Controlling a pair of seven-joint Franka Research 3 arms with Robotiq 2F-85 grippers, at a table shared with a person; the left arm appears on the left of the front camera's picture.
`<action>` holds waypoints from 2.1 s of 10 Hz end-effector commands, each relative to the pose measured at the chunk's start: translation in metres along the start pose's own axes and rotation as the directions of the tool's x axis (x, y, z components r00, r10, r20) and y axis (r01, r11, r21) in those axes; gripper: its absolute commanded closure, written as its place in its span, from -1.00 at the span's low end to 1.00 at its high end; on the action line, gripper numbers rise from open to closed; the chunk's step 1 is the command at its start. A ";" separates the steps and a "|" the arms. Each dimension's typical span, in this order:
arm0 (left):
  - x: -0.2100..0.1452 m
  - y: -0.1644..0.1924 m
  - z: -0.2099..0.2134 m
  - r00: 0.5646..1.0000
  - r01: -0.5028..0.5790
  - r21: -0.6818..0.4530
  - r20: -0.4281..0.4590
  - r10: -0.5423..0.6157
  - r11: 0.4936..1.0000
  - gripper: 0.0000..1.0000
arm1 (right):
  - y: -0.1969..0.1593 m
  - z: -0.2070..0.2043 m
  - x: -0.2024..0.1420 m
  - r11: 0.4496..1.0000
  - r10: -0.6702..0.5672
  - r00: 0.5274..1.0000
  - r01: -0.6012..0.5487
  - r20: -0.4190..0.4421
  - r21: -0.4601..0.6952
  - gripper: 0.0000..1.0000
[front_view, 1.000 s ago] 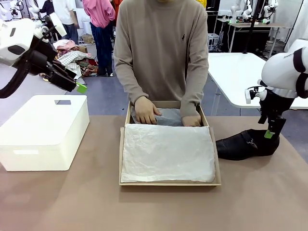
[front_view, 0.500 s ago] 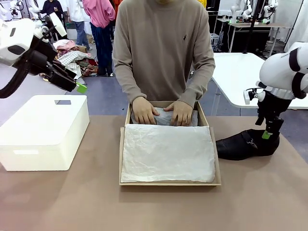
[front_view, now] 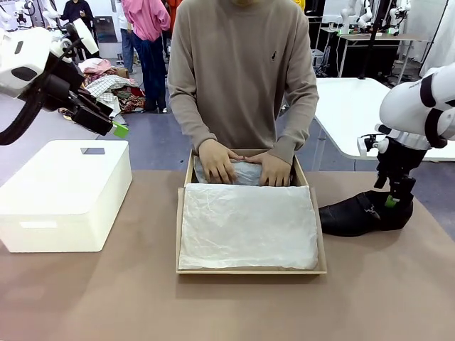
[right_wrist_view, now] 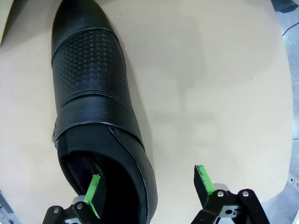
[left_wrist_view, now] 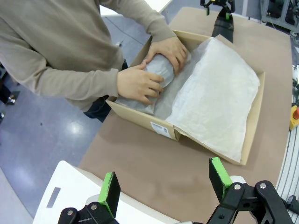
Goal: Pack the shoes into the box.
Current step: Place the other shoe of the Shoes into the Shoes Box.
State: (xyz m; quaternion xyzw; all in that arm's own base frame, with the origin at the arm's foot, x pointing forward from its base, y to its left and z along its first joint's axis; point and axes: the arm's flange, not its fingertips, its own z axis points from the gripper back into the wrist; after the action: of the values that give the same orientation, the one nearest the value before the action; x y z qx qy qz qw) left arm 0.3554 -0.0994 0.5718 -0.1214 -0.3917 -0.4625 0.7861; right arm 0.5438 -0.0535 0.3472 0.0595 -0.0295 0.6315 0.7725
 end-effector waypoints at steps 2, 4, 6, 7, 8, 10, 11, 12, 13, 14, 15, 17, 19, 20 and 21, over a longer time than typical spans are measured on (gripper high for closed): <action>-0.001 0.001 0.000 1.000 0.008 -0.016 0.014 -0.008 1.000 -1.00 | -0.010 -0.001 -0.002 0.999 0.020 0.999 -0.021 0.033 0.035 -0.78; -0.001 0.001 0.000 1.000 0.008 -0.016 0.014 -0.008 1.000 -1.00 | -0.010 -0.001 -0.002 0.999 0.011 1.000 -0.013 0.023 0.048 -0.06; -0.001 0.001 0.000 1.000 0.008 -0.016 0.014 -0.008 1.000 -1.00 | -0.009 0.000 -0.002 0.999 0.005 1.000 -0.006 0.018 0.050 0.66; -0.001 0.001 0.000 1.000 0.008 -0.016 0.014 -0.008 1.000 -1.00 | -0.008 0.001 -0.002 0.999 0.003 1.000 -0.004 0.016 0.050 1.00; -0.001 0.001 0.000 1.000 0.008 -0.016 0.014 -0.008 1.000 -1.00 | -0.007 0.002 -0.002 0.999 0.004 1.000 -0.005 0.014 0.050 1.00; -0.001 0.001 0.000 1.000 0.008 -0.016 0.014 -0.008 1.000 -1.00 | -0.005 0.005 -0.001 0.999 0.010 1.000 -0.010 0.003 0.044 1.00; -0.001 0.001 0.000 1.000 0.008 -0.016 0.014 -0.008 1.000 -1.00 | -0.004 0.007 0.000 0.999 0.012 1.000 -0.012 0.002 0.043 1.00; -0.001 0.001 0.000 1.000 0.008 -0.016 0.014 -0.008 1.000 -1.00 | -0.002 0.009 0.000 0.999 0.014 1.000 -0.014 0.000 0.043 1.00; -0.001 0.001 0.000 1.000 0.008 -0.016 0.014 -0.008 1.000 -1.00 | -0.001 0.010 0.000 0.999 0.016 1.000 -0.016 -0.003 0.041 1.00; -0.001 0.001 0.000 1.000 0.008 -0.016 0.014 -0.008 1.000 -1.00 | -0.001 0.012 -0.001 0.999 0.017 1.000 -0.017 -0.004 0.040 1.00; -0.001 0.001 0.000 1.000 0.008 -0.016 0.014 -0.008 1.000 -1.00 | 0.000 0.013 -0.002 0.999 0.012 1.000 -0.012 -0.001 0.040 1.00; -0.001 0.001 0.000 1.000 0.008 -0.016 0.014 -0.008 1.000 -1.00 | 0.001 0.029 -0.004 1.000 -0.004 1.000 0.004 -0.018 0.004 1.00; -0.001 0.001 0.000 1.000 0.008 -0.016 0.014 -0.008 1.000 -1.00 | 0.000 0.050 -0.005 1.000 -0.024 0.999 0.024 -0.024 0.000 1.00; -0.001 0.001 0.000 1.000 0.008 -0.016 0.014 -0.008 1.000 -1.00 | 0.000 0.064 -0.004 0.998 -0.057 0.998 0.057 -0.035 -0.010 1.00; -0.001 0.001 0.000 1.000 0.008 -0.016 0.014 -0.008 1.000 -1.00 | 0.002 0.074 0.000 0.996 -0.086 0.996 0.086 -0.034 -0.018 1.00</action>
State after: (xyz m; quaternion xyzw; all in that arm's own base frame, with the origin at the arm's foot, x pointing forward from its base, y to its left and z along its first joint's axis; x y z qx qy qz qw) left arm 0.3554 -0.0994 0.5718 -0.1214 -0.3917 -0.4625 0.7861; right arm 0.5427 -0.0655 0.4068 0.0510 -0.0313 0.6164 0.7851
